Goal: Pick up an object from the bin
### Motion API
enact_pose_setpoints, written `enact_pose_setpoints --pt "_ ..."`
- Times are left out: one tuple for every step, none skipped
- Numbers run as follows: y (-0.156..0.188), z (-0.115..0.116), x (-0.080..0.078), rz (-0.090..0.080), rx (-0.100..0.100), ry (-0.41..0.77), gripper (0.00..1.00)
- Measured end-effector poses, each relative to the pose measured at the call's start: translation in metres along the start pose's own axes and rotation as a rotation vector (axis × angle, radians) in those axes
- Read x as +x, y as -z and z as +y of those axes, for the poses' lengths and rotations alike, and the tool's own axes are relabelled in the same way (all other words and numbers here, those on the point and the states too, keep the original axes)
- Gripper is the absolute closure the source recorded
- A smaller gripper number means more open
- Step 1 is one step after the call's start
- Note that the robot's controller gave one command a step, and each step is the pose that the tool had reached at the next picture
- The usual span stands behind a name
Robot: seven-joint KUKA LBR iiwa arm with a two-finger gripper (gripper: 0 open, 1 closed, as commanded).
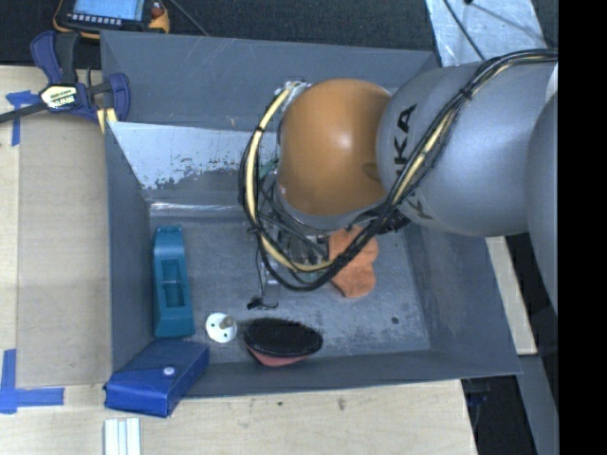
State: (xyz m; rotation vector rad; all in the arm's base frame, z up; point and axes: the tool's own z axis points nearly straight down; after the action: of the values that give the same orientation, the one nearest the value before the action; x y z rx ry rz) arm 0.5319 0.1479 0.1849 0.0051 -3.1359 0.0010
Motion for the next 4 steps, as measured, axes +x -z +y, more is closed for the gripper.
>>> enact_pose_setpoints --pt "0.005 -0.001 -0.002 -0.008 -0.002 -0.003 0.00" --pt "0.013 -0.033 0.004 -0.005 -0.003 -0.055 0.00" --pt "0.018 -0.087 -0.041 -0.009 -0.001 -0.043 0.00" --pt "0.022 -0.109 -0.064 -0.012 0.001 -0.004 0.00"
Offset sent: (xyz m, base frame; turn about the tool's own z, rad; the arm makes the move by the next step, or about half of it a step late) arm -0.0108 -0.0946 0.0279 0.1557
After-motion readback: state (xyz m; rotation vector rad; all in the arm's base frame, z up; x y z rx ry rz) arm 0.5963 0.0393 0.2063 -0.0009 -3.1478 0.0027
